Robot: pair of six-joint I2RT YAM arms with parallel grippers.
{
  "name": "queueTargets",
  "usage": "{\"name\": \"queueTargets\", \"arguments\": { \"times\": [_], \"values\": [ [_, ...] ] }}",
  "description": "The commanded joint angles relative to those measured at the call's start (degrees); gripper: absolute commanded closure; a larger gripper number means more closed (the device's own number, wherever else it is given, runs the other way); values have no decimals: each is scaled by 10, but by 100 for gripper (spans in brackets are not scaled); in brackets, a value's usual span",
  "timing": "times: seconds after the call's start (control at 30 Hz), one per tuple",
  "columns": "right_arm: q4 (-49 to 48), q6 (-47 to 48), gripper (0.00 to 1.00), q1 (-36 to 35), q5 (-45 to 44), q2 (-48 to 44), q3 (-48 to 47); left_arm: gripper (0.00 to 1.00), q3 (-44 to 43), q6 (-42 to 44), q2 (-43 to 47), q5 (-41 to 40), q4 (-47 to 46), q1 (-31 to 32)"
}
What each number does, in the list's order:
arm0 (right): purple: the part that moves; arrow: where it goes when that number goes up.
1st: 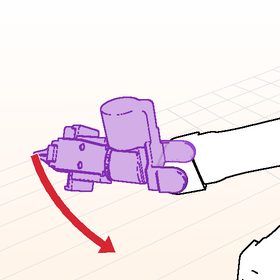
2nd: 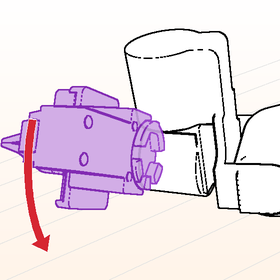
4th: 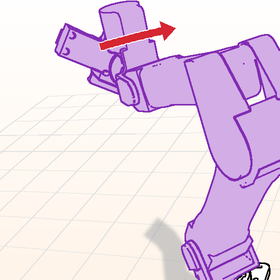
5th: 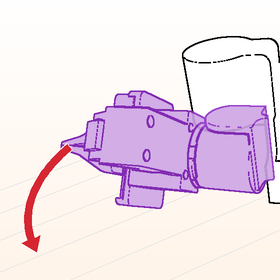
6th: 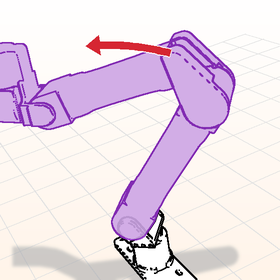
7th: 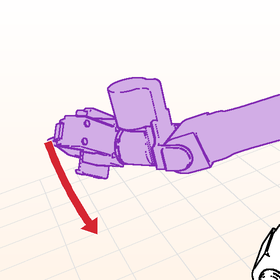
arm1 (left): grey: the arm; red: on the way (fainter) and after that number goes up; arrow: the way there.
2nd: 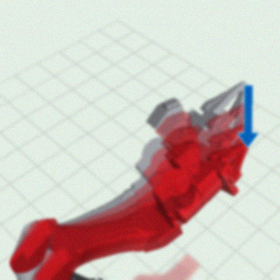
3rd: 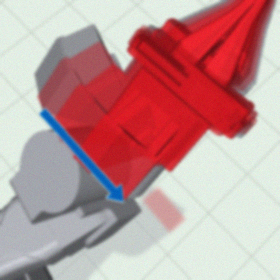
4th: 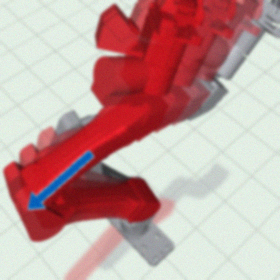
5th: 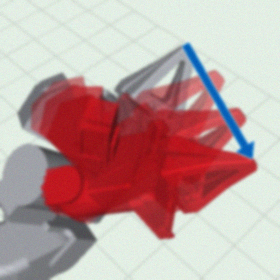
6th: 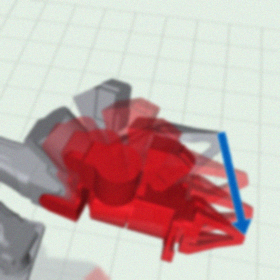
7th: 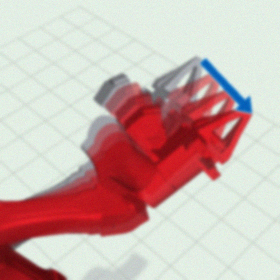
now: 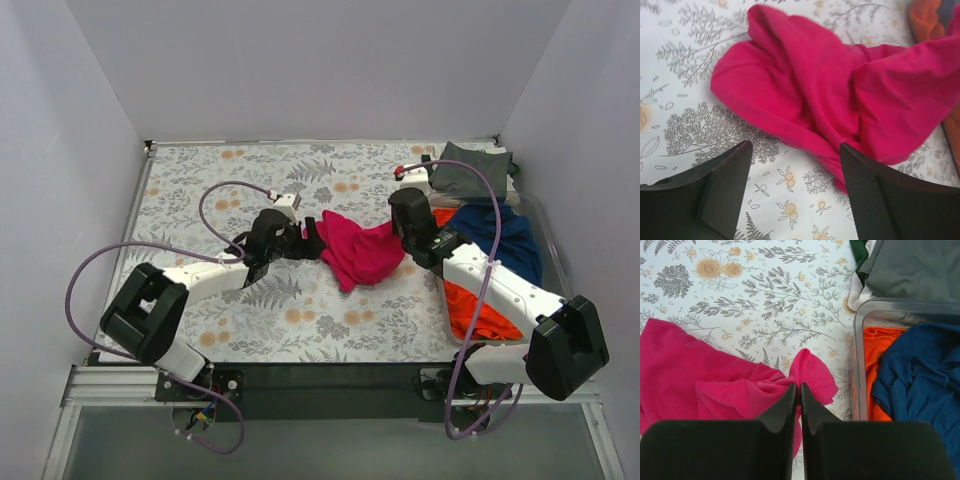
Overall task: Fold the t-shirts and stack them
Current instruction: Flatten the tshirt out
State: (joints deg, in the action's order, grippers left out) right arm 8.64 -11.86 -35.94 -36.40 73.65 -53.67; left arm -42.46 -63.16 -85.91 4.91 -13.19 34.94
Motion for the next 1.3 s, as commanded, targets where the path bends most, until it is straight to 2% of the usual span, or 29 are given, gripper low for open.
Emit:
{"name": "queueTargets", "arguments": {
  "times": [0.0, 0.17, 0.5, 0.57, 0.6, 0.63, 0.67, 0.73, 0.8, 0.87, 0.9, 1.0, 1.27],
  "values": [
    [-35, -8, 99, 8, 11, -12, 8, 37, -13, -38, -36, -16, 3, -3],
    [-44, -3, 99, 16, 23, -19, 17, 41, -14, -49, -64, -23, -19, -4],
    [-47, 4, 99, 18, 37, -26, 28, 41, -28, -59, -109, -31, -71, -4],
    [-47, 4, 99, 18, 40, -25, 27, 46, -37, -58, -128, -25, -69, -3],
    [-47, 4, 99, 18, 41, -26, 27, 49, -39, -61, -133, -23, -79, -4],
    [-48, 4, 99, 18, 41, -27, 27, 61, -39, -64, -141, -18, -84, -4],
    [-47, 4, 99, 18, 40, -29, 28, 69, -39, -66, -144, -11, -90, -4],
    [-48, 7, 99, 18, 38, -33, 27, 100, -38, -77, -146, -15, -103, -4],
    [-46, 10, 99, 18, 34, -46, 26, 100, -34, -79, -135, -32, -110, -5],
    [-44, 13, 99, 18, 33, -67, 24, 100, -32, -68, -96, -42, -108, -7],
    [-43, 13, 99, 18, 28, -77, 24, 100, -34, -61, -79, -77, -102, -7],
    [-33, 16, 99, 18, 13, -120, 26, 100, -45, -29, 2, -117, -50, -14],
    [7, 17, 99, 18, -2, -228, 22, 100, -47, 18, 245, -154, 71, -25]
  ]
}}
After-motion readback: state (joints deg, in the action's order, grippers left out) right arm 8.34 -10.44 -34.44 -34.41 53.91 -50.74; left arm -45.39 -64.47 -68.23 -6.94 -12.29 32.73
